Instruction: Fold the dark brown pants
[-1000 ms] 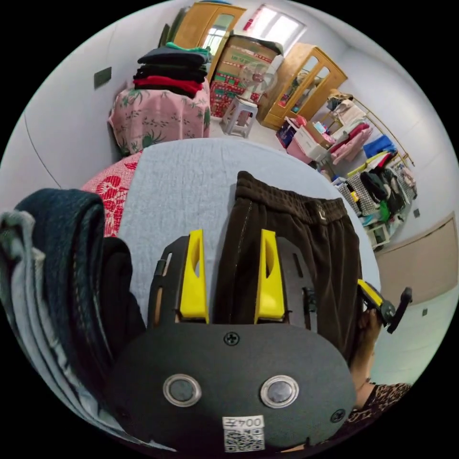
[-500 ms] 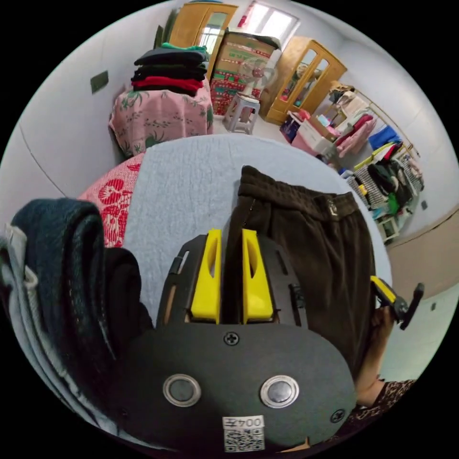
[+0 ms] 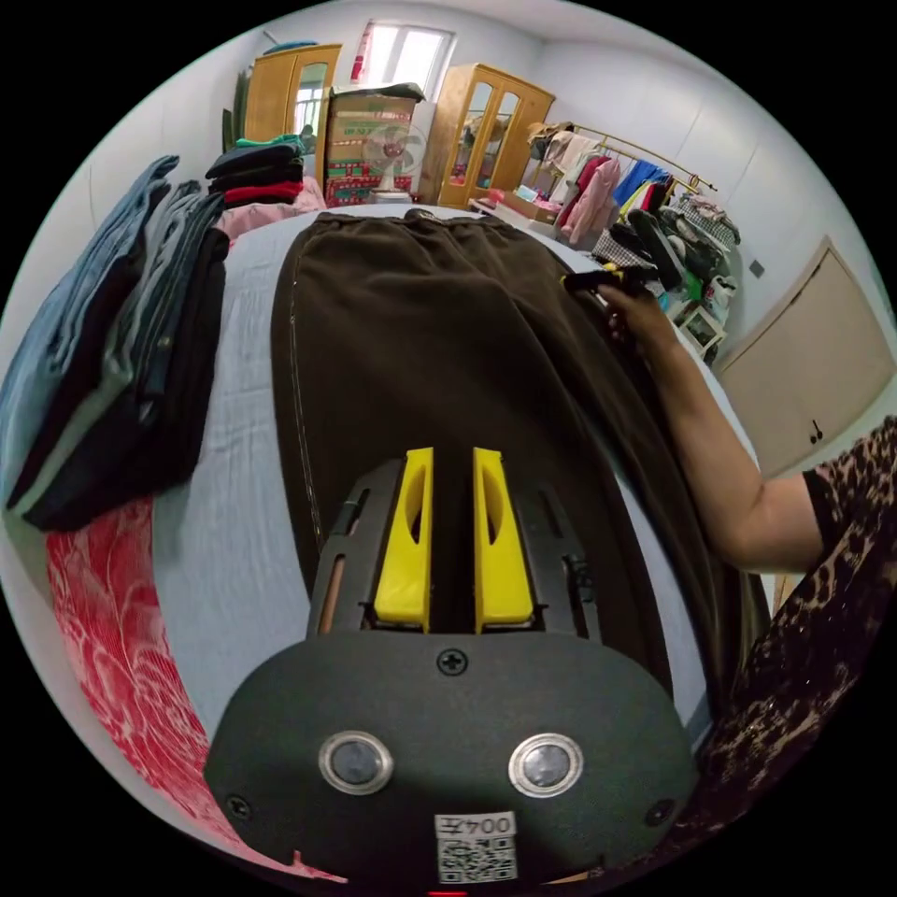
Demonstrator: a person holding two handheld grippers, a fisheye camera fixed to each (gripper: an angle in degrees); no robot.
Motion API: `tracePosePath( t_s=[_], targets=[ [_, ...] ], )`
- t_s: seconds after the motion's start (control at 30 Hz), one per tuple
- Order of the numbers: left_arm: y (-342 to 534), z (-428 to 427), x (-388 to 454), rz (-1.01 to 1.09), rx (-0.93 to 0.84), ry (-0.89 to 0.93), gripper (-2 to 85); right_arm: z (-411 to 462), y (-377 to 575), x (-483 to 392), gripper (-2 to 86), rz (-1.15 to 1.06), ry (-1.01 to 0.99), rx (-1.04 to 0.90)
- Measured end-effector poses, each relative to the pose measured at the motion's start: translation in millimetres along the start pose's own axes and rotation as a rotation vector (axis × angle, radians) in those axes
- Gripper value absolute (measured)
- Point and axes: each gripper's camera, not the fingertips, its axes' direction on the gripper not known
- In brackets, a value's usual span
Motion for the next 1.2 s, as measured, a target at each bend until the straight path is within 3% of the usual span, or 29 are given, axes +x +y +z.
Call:
tracePosePath(
  t_s=[0.4,0.53,0.63,0.77,0.97,1.13,1.2],
  targets=[
    [59,7,15,0.018,-0.029,-0.087,2.2,-24,48,27,-0.1,0.015,-0.081,-0.012],
    [73,8,26,0.060,-0.030,-0.144,2.1,-45,75,66,4.2,0.169,-0.109,0.053],
    [82,8,17,0.031,-0.030,-0.098,1.8,-44,89,79,6.4,0.179,-0.194,0.026],
    [94,9,-1,-0.033,-0.032,-0.011,1.8,-59,101,73,6.1,0.172,-0.166,0.050],
    [113,10,19,0.044,-0.033,-0.132,2.6,-132,146,68,5.5,0.325,-0.061,0.411],
    [126,10,10,0.020,-0.034,-0.091,2.9,-172,218,77,0.2,0.396,-0.089,0.861],
    [131,10,11,0.025,-0.035,-0.099,2.9,-181,224,83,-0.2,0.398,-0.121,0.858]
  ],
)
